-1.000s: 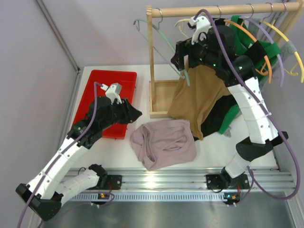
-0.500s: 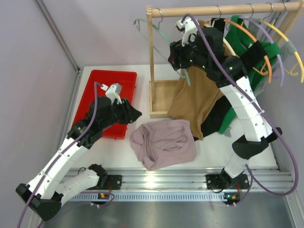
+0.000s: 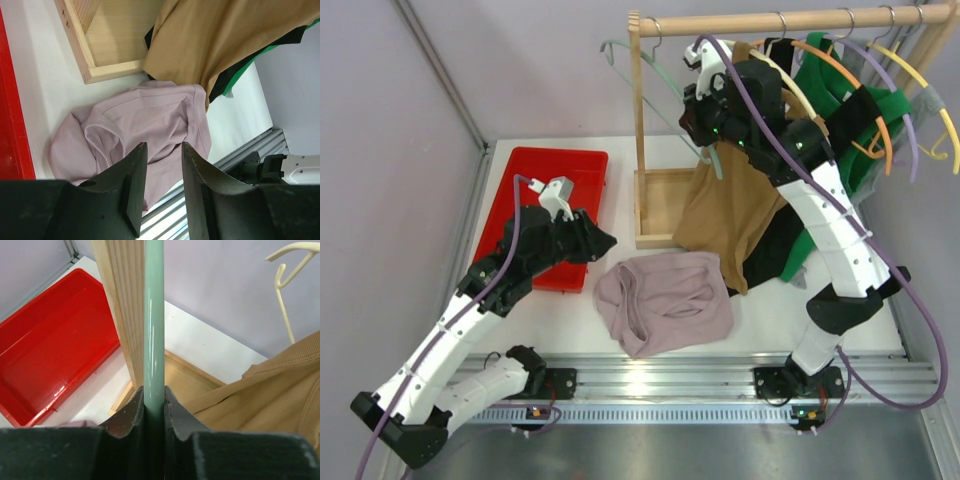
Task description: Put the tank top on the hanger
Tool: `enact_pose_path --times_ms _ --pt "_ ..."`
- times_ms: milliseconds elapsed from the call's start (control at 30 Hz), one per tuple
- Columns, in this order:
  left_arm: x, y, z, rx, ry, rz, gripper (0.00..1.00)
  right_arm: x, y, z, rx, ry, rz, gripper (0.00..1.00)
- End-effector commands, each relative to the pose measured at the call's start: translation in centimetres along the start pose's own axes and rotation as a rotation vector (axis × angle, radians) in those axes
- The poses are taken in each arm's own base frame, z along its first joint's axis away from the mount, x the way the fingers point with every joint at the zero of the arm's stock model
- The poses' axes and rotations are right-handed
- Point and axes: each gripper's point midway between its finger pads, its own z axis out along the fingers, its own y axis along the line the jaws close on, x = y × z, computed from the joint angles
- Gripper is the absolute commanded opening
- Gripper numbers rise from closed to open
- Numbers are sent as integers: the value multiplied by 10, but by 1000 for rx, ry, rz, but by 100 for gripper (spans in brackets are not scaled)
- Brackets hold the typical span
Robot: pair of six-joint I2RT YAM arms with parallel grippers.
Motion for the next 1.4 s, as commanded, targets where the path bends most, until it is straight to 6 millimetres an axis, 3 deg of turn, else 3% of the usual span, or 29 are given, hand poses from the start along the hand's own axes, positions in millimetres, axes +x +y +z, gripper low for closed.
enact_pose_path --times_ms 0,600,967,1367 --pt "-5 -3 -6 13 -22 2 39 -30 -1 -11 31 -94 -5 2" --pt "-2 -4 -4 25 -21 -4 38 -77 -24 -45 135 -275 43 0" --pt "0 -3 -1 26 -15 -7 39 -82 -27 -68 141 -325 67 0" --pt "3 -2 -1 28 -9 -7 38 -91 -30 -70 156 -368 80 0"
